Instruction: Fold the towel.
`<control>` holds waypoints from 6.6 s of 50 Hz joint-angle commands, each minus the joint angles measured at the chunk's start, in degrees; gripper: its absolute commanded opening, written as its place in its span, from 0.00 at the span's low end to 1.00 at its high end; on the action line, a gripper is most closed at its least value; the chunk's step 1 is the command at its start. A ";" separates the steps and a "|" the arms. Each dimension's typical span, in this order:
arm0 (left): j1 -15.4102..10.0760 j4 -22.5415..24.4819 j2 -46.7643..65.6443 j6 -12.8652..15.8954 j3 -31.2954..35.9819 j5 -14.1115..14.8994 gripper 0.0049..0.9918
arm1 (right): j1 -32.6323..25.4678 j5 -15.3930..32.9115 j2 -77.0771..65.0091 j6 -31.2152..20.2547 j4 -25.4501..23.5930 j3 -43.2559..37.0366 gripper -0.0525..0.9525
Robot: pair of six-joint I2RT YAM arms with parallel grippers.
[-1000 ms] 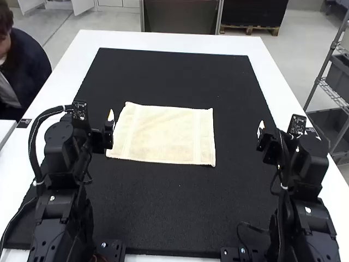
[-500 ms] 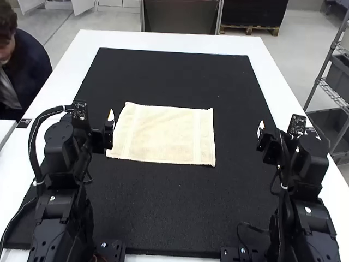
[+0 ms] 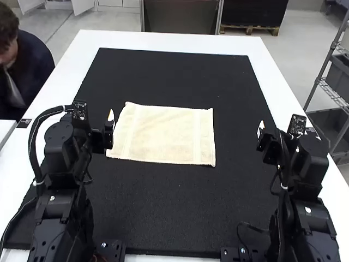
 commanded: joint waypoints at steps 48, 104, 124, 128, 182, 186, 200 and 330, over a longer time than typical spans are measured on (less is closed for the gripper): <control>-0.24 0.23 -0.40 0.69 -0.21 0.41 0.97 | 0.65 -0.82 -0.73 0.47 -0.30 -0.32 0.96; -0.59 16.84 17.17 0.34 17.37 -5.30 0.92 | 0.29 -9.70 16.41 -1.38 14.12 16.38 0.95; -0.06 10.42 57.08 -0.01 29.50 -17.17 0.97 | 0.47 0.76 57.10 -2.17 12.62 36.07 0.94; 0.29 12.36 61.21 -0.10 28.80 -18.14 0.97 | 0.65 1.20 59.82 -2.61 15.70 34.66 0.94; 3.01 19.83 85.90 2.36 33.81 2.61 0.97 | 14.45 -8.56 85.31 -2.70 23.96 33.52 0.95; 3.01 19.48 87.75 2.36 36.00 3.66 0.97 | 14.97 -8.65 87.07 -2.52 24.23 34.58 0.95; 3.01 17.28 95.75 2.36 43.91 7.00 0.97 | 15.06 -10.40 96.12 -1.29 25.19 39.67 0.95; 0.11 17.54 122.38 4.12 62.02 9.81 0.08 | 17.17 -14.62 128.38 -0.68 23.61 65.51 0.37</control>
